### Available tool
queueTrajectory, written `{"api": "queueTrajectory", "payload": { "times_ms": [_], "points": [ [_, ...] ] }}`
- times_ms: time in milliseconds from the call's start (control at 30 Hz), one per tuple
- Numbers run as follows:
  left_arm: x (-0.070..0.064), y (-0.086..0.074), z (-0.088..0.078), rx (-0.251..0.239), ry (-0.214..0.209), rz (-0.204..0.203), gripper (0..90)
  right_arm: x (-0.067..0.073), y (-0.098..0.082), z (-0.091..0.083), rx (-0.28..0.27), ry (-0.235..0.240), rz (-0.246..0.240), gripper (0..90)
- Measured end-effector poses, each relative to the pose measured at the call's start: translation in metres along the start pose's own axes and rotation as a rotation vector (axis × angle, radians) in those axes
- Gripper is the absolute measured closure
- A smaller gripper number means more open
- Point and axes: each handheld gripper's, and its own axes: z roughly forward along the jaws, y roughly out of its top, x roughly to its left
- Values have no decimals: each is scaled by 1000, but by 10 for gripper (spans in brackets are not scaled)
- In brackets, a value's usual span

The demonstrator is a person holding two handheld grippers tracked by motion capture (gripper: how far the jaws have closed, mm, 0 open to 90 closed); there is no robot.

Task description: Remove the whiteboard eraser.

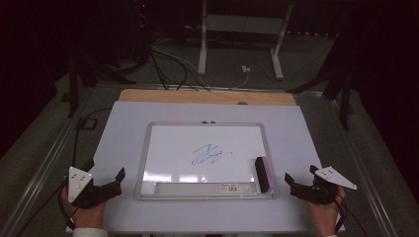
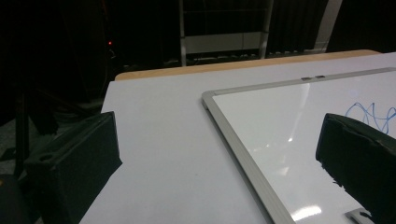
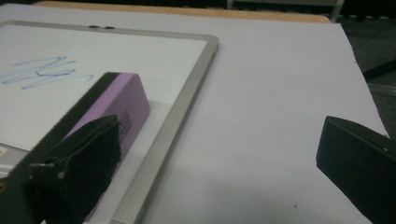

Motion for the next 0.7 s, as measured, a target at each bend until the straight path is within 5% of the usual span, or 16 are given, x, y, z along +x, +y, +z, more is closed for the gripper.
{"api": "queueTrajectory", "payload": {
  "times_ms": [700],
  "points": [
    [0, -3, 3, 13, -4, 2, 5, -5, 13, -8, -52, 57, 35, 6]
  ]
}}
